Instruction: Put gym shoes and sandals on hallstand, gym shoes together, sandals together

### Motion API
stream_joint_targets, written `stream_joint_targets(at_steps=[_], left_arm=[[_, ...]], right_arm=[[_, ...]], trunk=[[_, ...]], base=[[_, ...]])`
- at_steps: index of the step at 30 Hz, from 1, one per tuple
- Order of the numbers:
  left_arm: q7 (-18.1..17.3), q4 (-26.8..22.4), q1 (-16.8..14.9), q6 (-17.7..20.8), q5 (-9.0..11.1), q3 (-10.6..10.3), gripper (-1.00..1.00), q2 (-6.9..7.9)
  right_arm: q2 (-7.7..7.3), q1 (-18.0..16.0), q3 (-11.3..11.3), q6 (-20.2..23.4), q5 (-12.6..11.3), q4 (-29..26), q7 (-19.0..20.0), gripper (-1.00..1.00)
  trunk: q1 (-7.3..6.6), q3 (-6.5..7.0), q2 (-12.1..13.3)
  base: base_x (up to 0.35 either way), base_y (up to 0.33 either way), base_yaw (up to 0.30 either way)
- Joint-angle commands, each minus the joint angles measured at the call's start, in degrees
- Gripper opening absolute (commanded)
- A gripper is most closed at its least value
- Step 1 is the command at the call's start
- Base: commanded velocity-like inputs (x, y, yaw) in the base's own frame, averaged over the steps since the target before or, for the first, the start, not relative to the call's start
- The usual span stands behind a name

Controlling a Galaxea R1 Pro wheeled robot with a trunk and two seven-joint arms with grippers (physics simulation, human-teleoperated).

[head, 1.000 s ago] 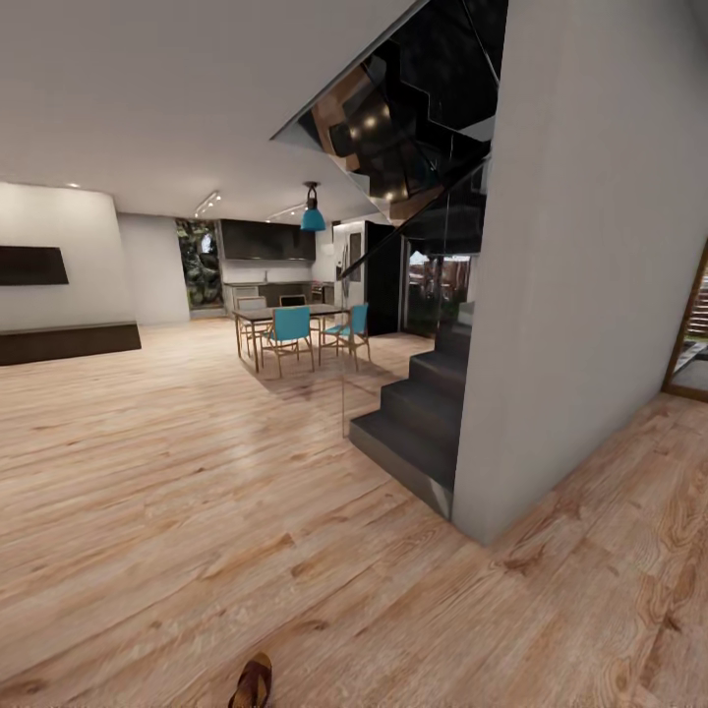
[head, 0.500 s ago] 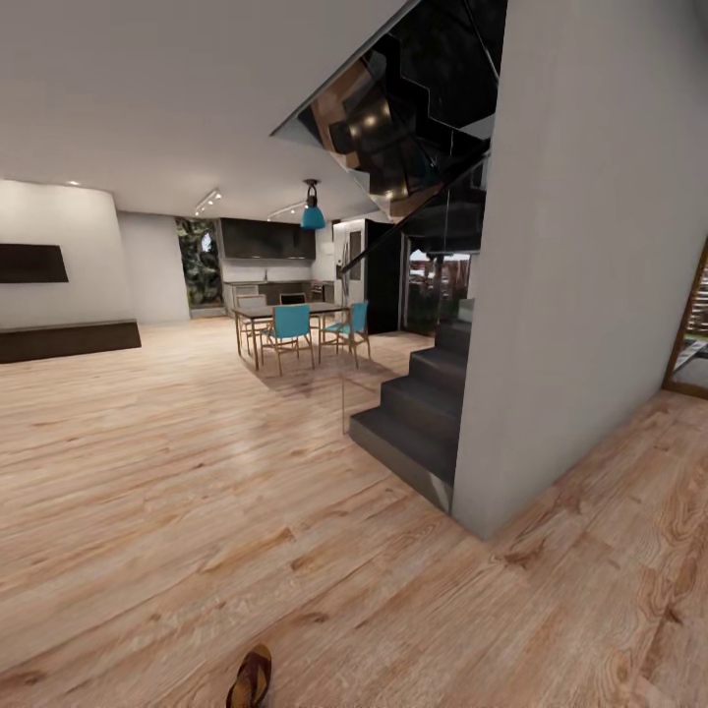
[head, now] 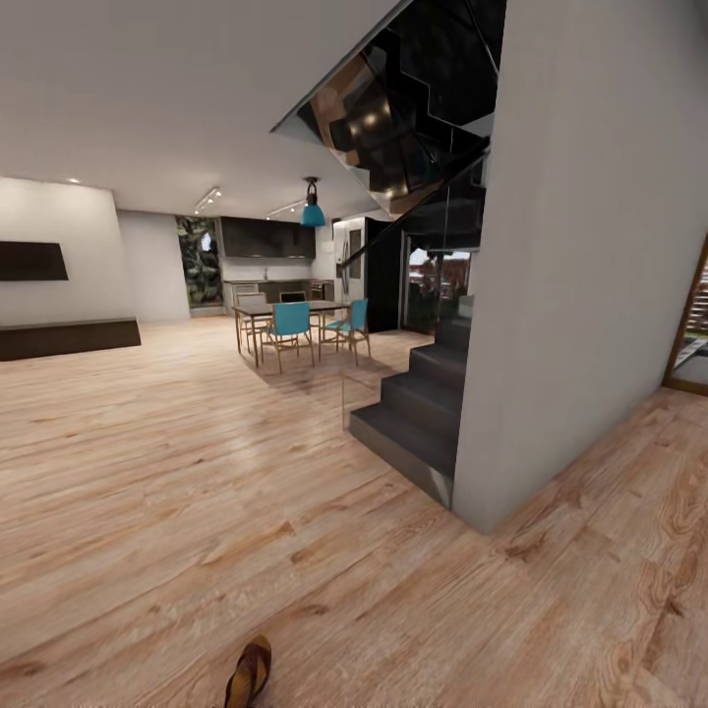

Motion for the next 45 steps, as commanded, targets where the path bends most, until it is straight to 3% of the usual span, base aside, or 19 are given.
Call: stream_joint_targets(at_steps=[1,22,45], left_arm=[[0.02,-0.18,0.03,0.38,0.02,0.02,1.0,0.01],[0.02,-0.27,0.02,0.38,0.02,0.02,1.0,0.05],[0.02,-0.26,0.02,0.38,0.02,0.02,1.0,0.08]], right_arm=[[0.0,-0.04,0.03,-0.38,0.01,0.06,-0.13,1.0],[-0.03,-0.04,0.03,-1.32,0.01,1.18,-0.13,1.0],[-0.09,-0.04,0.03,-1.33,0.01,1.36,-0.13,1.0]], trunk=[[0.22,-0.24,-0.44],[4.83,-4.01,-8.86],[4.83,-4.01,-8.86]], base=[[0.0,0.0,0.0],[0.0,0.0,0.0],[0.0,0.0,0.0]])
